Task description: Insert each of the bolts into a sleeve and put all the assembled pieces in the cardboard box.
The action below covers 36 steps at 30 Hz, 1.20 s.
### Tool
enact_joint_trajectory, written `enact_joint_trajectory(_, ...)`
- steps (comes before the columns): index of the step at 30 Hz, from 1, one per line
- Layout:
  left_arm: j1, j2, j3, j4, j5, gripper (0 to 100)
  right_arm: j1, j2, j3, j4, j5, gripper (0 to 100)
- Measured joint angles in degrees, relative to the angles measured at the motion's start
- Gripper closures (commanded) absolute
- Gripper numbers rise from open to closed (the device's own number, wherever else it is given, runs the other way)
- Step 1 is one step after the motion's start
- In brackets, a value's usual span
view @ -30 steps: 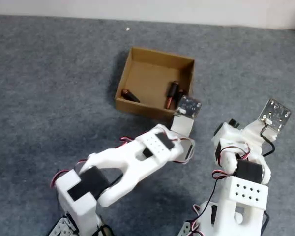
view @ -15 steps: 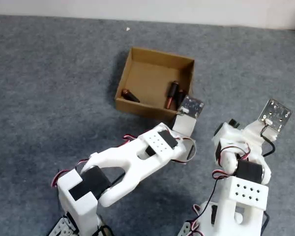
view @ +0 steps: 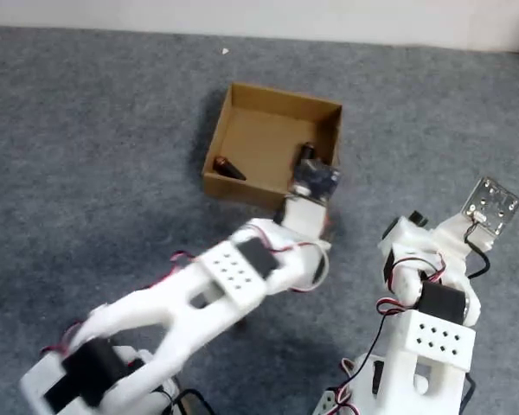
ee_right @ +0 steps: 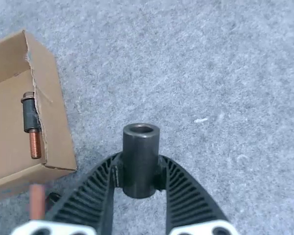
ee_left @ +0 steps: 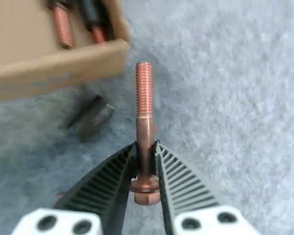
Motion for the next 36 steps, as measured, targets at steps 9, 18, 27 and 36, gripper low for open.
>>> enact_joint_trajectory(9,-13.2,-17.6,9.9,0.0,18.5,99,0.0,0.0,0.0,0.0,0.0,99.3)
enact_joint_trajectory(18,-31.6,-25.5,20.5,0.0,23.9,99,0.0,0.0,0.0,0.0,0.0,99.3)
enact_joint_trajectory(27,-43.3,-19.5,18.7,11.4,29.9,99,0.0,0.0,0.0,0.0,0.0,99.3)
enact_joint_trajectory(36,-45.0,-4.0,5.6,20.8,32.2,94,0.0,0.0,0.0,0.0,0.0,99.3)
